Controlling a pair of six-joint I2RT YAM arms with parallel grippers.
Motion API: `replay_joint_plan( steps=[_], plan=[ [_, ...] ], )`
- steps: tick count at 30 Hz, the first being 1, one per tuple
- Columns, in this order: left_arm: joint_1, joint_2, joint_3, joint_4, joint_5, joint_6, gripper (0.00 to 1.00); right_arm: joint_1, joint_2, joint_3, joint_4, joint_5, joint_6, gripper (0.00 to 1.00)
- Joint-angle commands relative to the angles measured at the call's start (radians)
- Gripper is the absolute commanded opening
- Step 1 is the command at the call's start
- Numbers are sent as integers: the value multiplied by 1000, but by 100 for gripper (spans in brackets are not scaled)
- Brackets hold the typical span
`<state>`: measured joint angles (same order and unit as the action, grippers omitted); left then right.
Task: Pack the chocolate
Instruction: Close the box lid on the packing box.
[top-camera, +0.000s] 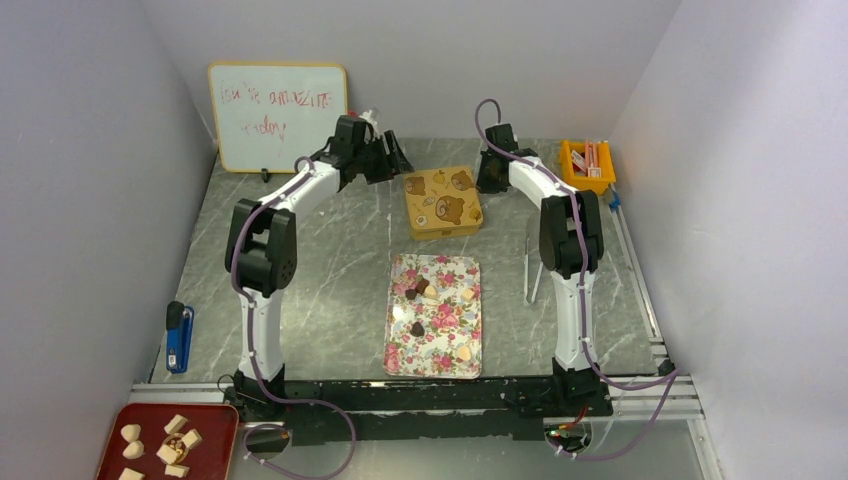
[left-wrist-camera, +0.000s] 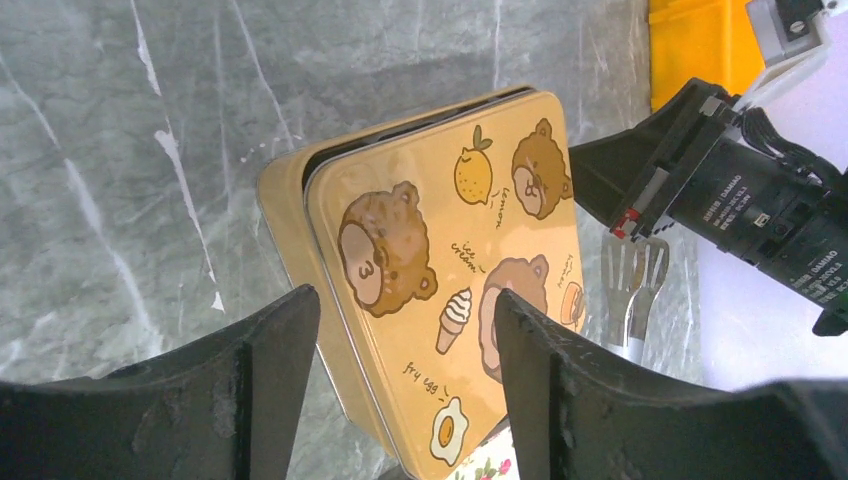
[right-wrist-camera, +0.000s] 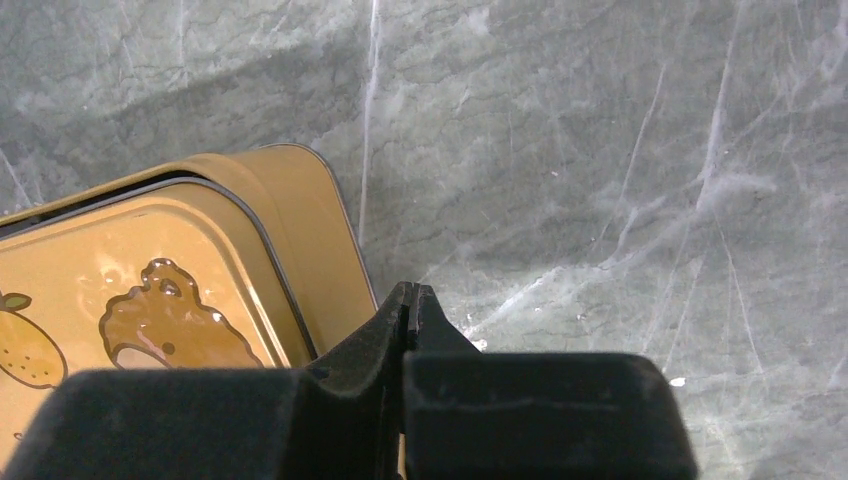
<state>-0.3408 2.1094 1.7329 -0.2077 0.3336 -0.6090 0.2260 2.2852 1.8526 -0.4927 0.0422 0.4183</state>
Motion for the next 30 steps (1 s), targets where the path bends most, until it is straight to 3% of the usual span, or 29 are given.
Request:
replay_joint_plan(
  steps=[1,30],
  plan=[
    [-5,49,23,35,71,-19,71,-14,-16,23,-1,-11,-18,0],
    [-48,209,107,-5,7,-25,72,-37,17,33,6,-38,-36,0]
  ],
)
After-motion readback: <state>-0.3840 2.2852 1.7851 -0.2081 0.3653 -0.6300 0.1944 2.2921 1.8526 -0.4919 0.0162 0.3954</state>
